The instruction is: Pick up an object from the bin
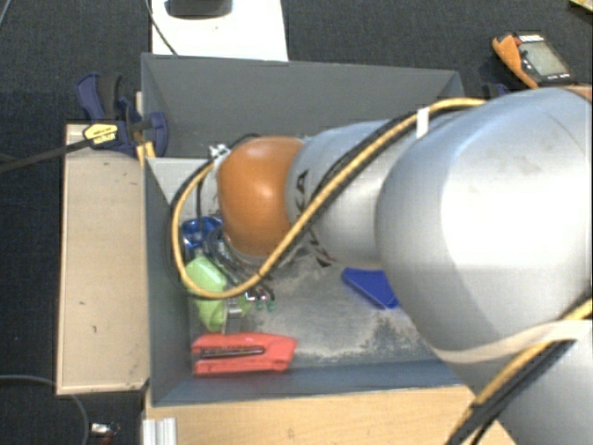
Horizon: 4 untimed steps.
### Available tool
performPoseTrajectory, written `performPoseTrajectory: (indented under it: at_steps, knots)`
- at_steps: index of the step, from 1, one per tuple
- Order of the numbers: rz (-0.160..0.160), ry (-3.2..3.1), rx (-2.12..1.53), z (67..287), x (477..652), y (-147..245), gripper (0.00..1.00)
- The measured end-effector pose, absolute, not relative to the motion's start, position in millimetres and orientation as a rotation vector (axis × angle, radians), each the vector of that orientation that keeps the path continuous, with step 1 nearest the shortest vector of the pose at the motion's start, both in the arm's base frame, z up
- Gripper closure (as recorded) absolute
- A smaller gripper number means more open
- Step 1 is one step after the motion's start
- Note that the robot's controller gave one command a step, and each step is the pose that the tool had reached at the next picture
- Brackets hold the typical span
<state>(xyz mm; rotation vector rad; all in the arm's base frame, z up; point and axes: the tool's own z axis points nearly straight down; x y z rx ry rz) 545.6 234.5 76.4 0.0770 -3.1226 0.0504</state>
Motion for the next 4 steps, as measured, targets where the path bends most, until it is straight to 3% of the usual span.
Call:
performPoseTrajectory:
  at_steps: [1,2,3,4]
  knots:
    - [0.05,-3.124,0.088,76,546.1,234,0.0]
    - [0.064,-3.126,0.063,80,549.5,226,1.0]
    - [0.064,-3.126,0.061,80,549.5,226,1.0]
    - [0.066,-3.126,0.055,94,549.2,224,1.0]
